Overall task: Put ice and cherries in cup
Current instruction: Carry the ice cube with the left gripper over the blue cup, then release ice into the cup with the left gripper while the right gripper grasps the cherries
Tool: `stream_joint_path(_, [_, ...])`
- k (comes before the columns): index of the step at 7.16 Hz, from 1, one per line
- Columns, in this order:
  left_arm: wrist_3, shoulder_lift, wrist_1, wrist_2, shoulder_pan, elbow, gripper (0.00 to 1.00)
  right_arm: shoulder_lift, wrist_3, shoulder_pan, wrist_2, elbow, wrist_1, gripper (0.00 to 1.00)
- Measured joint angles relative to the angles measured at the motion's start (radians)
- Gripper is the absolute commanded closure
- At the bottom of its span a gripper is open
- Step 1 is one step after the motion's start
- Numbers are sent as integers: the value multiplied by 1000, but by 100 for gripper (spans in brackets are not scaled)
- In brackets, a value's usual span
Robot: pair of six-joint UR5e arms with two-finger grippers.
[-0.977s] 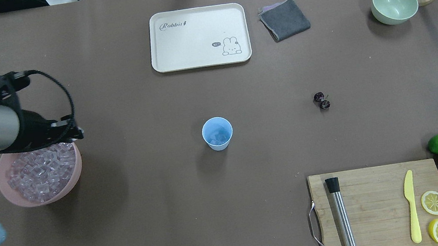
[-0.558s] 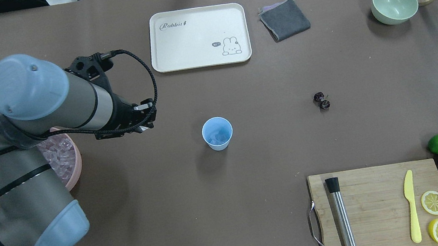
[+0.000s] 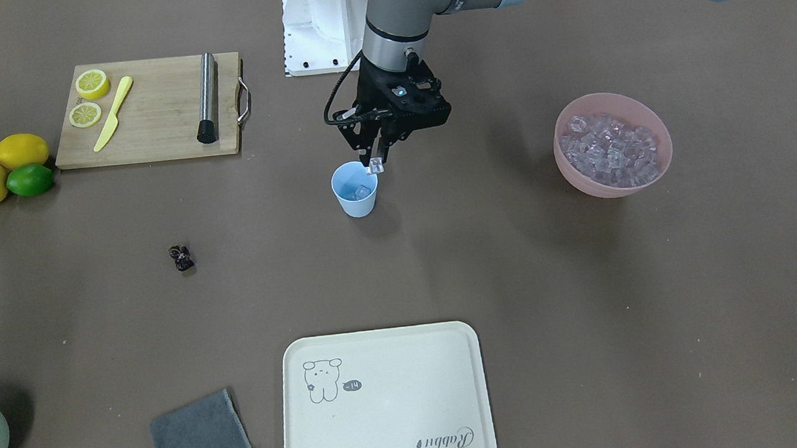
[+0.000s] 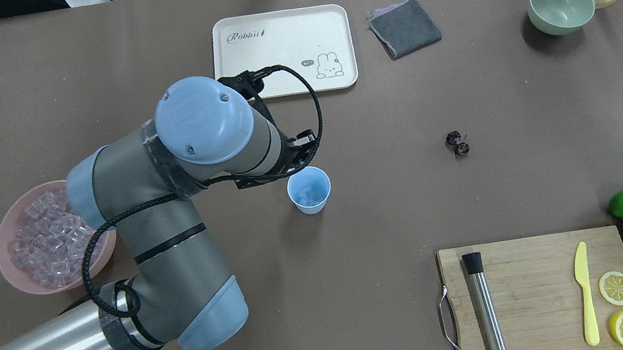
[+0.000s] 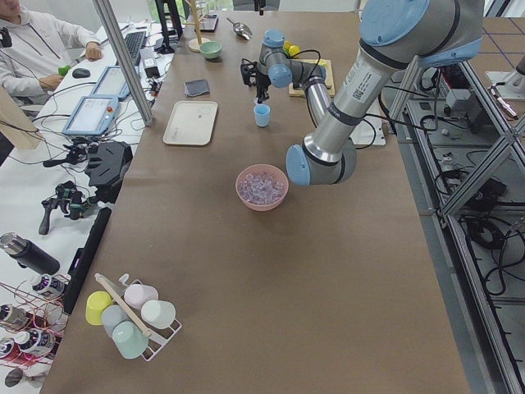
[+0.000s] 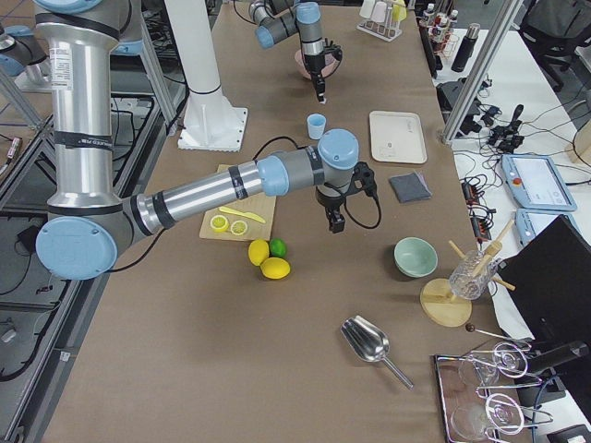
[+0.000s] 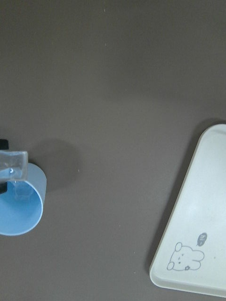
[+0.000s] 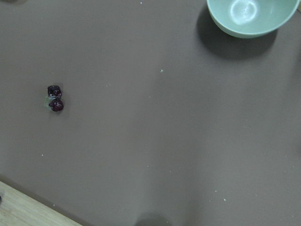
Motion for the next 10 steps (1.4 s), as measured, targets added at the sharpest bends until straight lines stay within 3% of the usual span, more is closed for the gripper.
stream_joint_path(1, [-11, -22, -32, 23, 14, 47, 3, 39, 60, -38, -4, 1, 0, 0])
stream_joint_path(3, [-19, -32, -53, 58, 36, 77, 3, 140, 229, -178, -67, -2, 0, 0])
stream_joint_path(6, [-21, 6, -47, 65, 36, 7, 3, 266, 492, -454, -305, -55, 85, 10])
stream_joint_path(8, [-23, 39, -24, 65, 35, -56, 3, 269, 536, -517, -367, -165, 235, 18])
stream_joint_path(10, [-23, 45, 8, 65, 35, -87, 3, 277, 567, -541, -376, -232, 284, 23])
